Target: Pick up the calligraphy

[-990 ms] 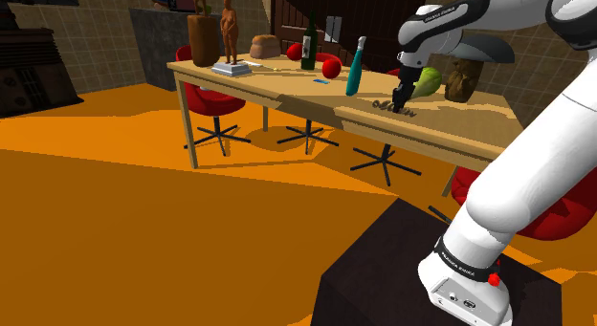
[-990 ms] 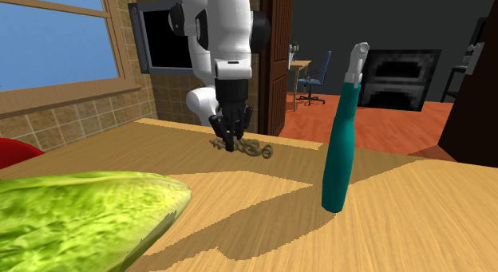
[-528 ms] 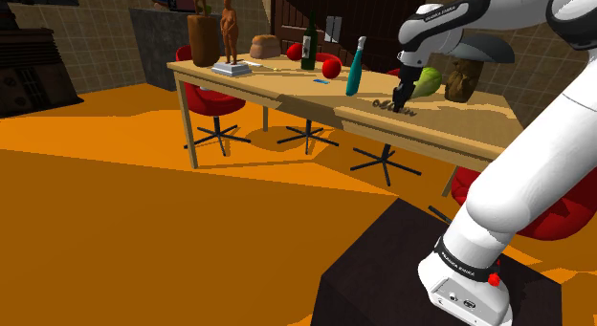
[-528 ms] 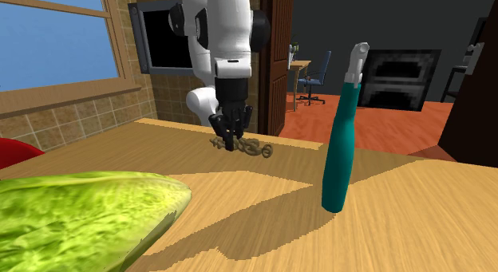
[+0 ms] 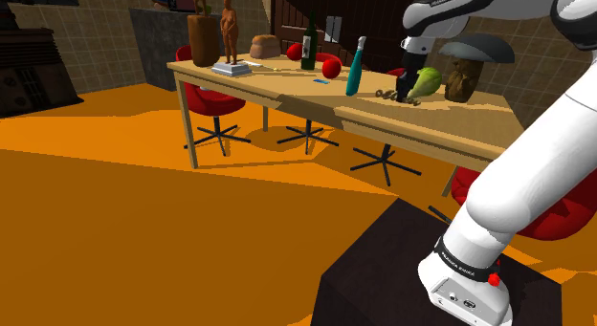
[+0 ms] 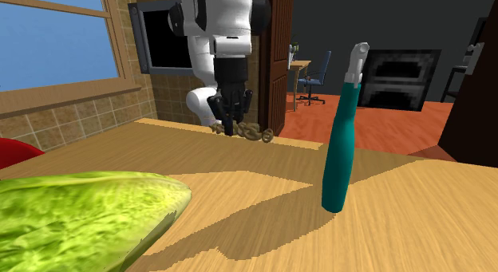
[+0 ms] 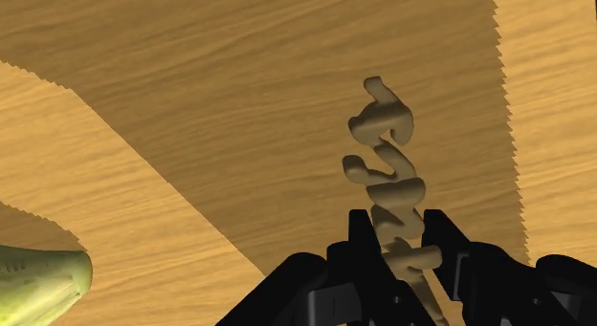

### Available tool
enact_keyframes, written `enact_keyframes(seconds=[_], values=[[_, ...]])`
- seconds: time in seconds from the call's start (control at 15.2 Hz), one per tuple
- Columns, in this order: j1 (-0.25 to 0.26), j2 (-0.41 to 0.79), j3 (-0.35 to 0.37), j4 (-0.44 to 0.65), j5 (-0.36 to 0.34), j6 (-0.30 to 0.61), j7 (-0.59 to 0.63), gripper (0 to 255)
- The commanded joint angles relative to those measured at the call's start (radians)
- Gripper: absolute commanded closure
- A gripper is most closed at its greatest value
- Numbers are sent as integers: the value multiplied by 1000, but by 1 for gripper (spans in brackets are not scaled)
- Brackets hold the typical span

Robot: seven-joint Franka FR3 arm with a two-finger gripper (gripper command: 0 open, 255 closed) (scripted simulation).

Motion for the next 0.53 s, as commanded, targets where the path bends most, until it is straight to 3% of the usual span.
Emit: enact_keyframes(seconds=[0.0, 0.46], values=[[1, -2, 3, 23, 0, -25, 1, 255], [4, -3, 8, 91, 3, -94, 0, 255]])
